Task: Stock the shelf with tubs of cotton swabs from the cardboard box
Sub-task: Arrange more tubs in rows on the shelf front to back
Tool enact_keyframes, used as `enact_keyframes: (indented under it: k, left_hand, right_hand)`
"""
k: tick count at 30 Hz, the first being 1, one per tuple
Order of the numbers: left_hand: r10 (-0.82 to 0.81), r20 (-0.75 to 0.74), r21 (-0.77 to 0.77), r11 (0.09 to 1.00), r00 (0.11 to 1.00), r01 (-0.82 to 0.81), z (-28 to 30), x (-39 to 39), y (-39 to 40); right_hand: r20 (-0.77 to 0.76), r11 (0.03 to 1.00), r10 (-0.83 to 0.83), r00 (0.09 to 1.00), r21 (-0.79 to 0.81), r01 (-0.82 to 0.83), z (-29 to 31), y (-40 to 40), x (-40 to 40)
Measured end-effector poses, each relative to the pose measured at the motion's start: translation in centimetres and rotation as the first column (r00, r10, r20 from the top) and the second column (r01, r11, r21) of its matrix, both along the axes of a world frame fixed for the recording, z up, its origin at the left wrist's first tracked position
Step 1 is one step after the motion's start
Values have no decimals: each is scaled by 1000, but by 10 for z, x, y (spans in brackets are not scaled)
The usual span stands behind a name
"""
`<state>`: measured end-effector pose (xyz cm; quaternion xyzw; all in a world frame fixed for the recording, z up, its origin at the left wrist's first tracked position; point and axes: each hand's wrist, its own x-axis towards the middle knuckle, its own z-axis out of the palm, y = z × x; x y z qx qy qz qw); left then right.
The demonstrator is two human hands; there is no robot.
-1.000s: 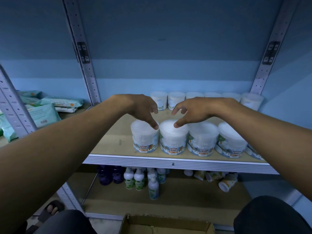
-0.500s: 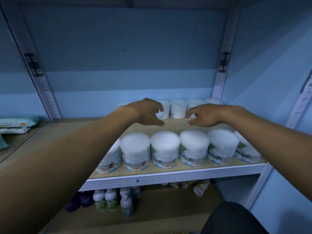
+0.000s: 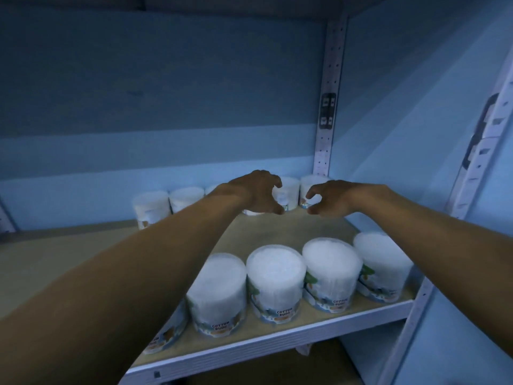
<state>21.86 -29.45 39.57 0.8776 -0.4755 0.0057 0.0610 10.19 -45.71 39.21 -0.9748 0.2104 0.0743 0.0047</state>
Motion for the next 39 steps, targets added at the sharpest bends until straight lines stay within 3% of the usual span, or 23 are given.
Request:
enact_keyframes:
  k: [9, 18, 39]
  left_hand:
    - [-13, 0, 27, 1000, 1000, 13, -20, 50, -75]
    - [-7, 25, 58, 998, 1000, 5, -27, 87, -121]
    - [-64, 74, 133, 990, 995, 53, -44, 113, -152]
  right_hand:
    - [55, 998, -58, 997, -12, 58, -12, -66, 52]
    - [15, 995, -76, 997, -66, 77, -15, -110, 102]
    - [-5, 999, -18, 1000, -45, 18, -34, -133, 137]
